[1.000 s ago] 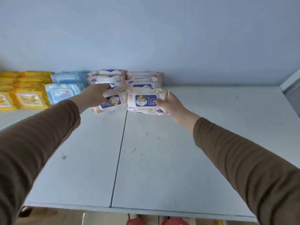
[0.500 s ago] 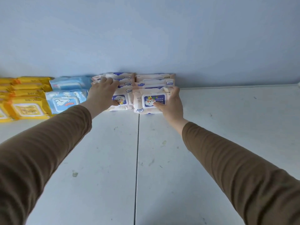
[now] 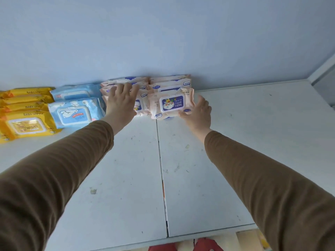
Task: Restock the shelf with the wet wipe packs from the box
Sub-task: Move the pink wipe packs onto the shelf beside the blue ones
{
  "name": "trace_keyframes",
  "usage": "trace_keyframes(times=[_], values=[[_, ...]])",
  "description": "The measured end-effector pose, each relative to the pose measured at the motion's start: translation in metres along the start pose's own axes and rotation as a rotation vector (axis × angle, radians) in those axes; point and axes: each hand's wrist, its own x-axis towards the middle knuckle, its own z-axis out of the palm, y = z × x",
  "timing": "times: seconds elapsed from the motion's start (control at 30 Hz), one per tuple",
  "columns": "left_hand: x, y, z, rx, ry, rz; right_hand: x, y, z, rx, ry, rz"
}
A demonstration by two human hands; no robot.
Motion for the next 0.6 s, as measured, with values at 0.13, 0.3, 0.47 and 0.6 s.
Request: trace_keyframes(times=[0.13, 0.3, 0.47, 0.6], values=[[-0.015, 0.032, -0.011, -0.139, 0.095, 0.014, -0.019, 0.02, -0.027, -0.064, -0.061, -0.037], [-0.041, 0.111, -0.042, -0.319, 0.08, 0.08, -0.06, 0.062, -0.079, -0.08, -0.078, -0.092], [-0.074, 0.226, -0.08, -0.473, 0.03, 0.158, -0.117, 0.145, -0.157, -0.129, -0.06, -0.148], [-0.111, 0.336, -0.111, -0.558, 0.009, 0.219, -0.171, 0.228, -0.225, -0.153, -0.029, -0.156]])
